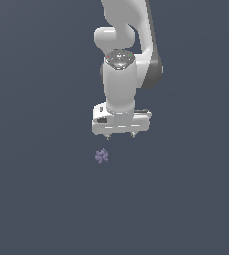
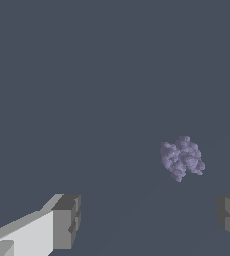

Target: Pick up the object and move it to a goal position.

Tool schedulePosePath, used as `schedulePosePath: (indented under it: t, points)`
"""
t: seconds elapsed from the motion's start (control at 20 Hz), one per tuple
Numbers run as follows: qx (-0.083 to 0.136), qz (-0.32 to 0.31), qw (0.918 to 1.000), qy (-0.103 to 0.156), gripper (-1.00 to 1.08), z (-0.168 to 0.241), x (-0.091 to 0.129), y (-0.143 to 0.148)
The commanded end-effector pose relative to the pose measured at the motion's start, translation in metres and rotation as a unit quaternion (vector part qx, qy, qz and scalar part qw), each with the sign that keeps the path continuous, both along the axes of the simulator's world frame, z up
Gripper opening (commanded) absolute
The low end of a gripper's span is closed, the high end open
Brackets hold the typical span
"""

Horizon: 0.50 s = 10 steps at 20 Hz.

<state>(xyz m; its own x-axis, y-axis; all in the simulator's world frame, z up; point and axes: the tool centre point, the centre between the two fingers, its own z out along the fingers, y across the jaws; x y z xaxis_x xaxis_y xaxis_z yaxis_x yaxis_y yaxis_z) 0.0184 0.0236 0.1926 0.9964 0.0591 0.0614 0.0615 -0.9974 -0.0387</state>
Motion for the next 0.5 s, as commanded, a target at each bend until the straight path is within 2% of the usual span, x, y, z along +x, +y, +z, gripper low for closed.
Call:
schedulePosePath:
  t: [0.0,0.45]
  points:
    - [-0.003,0.012,0.9999,0.002,1.00,-0.008,0.002,-0.007]
    - [-0.017,0.086,0.9961,0.013,1.00,-0.054,0.009,-0.048]
